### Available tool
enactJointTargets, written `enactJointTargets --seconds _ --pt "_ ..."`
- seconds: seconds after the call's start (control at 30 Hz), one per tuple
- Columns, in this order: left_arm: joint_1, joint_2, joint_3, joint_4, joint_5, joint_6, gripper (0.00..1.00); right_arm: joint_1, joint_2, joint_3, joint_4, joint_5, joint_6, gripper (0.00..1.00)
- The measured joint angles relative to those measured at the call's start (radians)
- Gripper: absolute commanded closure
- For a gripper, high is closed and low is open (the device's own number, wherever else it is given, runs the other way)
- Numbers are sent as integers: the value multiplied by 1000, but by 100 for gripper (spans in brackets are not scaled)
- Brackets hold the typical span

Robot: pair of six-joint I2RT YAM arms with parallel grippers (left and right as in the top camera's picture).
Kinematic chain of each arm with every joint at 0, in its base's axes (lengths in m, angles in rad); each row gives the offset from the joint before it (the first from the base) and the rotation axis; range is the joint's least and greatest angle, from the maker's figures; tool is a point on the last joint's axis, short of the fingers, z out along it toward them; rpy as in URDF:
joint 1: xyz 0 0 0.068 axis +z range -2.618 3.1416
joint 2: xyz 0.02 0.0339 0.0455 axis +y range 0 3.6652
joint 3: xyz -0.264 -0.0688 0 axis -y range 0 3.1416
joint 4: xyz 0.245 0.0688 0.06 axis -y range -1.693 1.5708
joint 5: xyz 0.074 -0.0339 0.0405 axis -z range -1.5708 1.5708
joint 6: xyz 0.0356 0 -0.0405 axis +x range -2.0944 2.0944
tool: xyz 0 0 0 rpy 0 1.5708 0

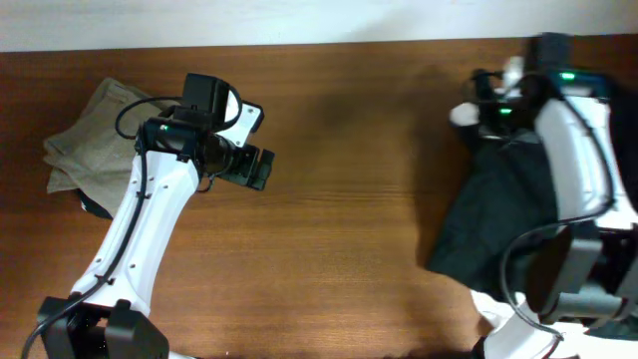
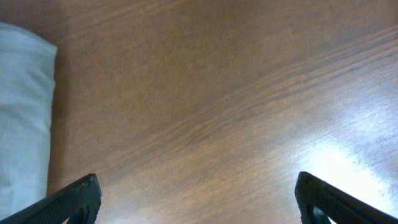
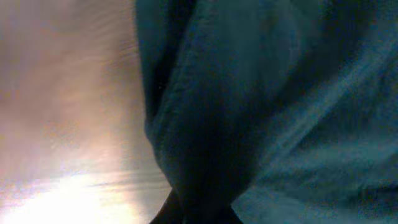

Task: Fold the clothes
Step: 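Grasp the black pants from the right pile with the right gripper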

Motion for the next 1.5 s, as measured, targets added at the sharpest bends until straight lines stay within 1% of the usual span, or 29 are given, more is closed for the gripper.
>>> enactJointTargets --seconds 0.03,0.07,0.1,0.13,0.2,0.27,0.33,0.37,0.43,0.53,0.57,0.6,0.67,0.7,0.73,0.77,0.8,0.9,1.03,1.07,1.1,1.13,1.17,1.2,1.27,1.37,1.4,1.47,1.5 --pt "0 0 0 -2 -4 0 1 93 0 0 0 50 7 89" --pt "0 0 0 -2 -4 0 1 120 0 0 1 87 19 44" --pt "0 0 0 -2 -6 0 1 115 0 0 1 116 28 7" --pt "0 0 0 -2 -6 0 1 83 0 1 -1 139 29 1" --pt "0 0 0 -1 -6 0 1 12 0 2 16 146 25 1" --pt "0 0 0 1 -6 0 1 -161 0 4 51 96 26 1" --pt "0 0 1 2 -6 0 1 -303 0 5 82 42 26 1" --pt "0 0 1 2 -7 0 0 -415 0 6 106 29 26 1" --pt "0 0 1 2 -7 0 1 -539 31 11 114 -31 4 1" --pt "0 0 1 0 -7 0 1 -598 164 12 217 -47 -73 1" --pt "0 0 1 2 -7 0 1 -608 208 12 229 -48 -87 1" --pt "0 0 1 2 -7 0 1 -620 285 19 272 -50 -135 1" --pt "0 0 1 1 -7 0 1 -623 392 20 274 -34 -201 1" --pt "0 0 1 1 -7 0 1 -620 392 24 275 -22 -213 1" --pt "0 0 1 2 -7 0 1 -620 398 26 275 -14 -216 10" --pt "0 0 1 2 -7 0 1 -618 414 42 270 -6 -229 77" --pt "0 0 1 3 -7 0 1 -620 422 52 267 -3 -233 96" --pt "0 0 1 6 -7 0 1 -636 425 63 259 99 -153 96" --pt "0 0 1 21 -7 -2 1 -835 466 141 233 185 -86 96" --pt "0 0 1 21 -7 -10 1 -879 486 184 206 208 -66 91" --pt "0 0 1 21 -7 -14 1 -911 508 251 162 201 -45 51" --pt "0 0 1 22 -6 -25 1 -925 521 327 116 145 -29 35" --pt "0 0 1 23 -6 -35 1 -925 526 383 97 82 -27 33" --pt "0 0 1 23 -6 -40 1 -919 528 473 41 -15 -23 32" --pt "0 0 1 24 -6 -44 1 -896 518 598 -56 -164 -21 27" --pt "0 0 22 -6 -6 -45 1 -815 440 730 -232 -368 -19 18" --pt "0 0 61 -18 -6 -45 1 -761 395 749 -271 -385 -19 17" --pt "0 -1 130 -46 -7 -45 1 -662 356 761 -379 -339 0 18" --pt "0 -1 146 -72 -15 -45 1 -611 356 760 -472 -330 -10 18"
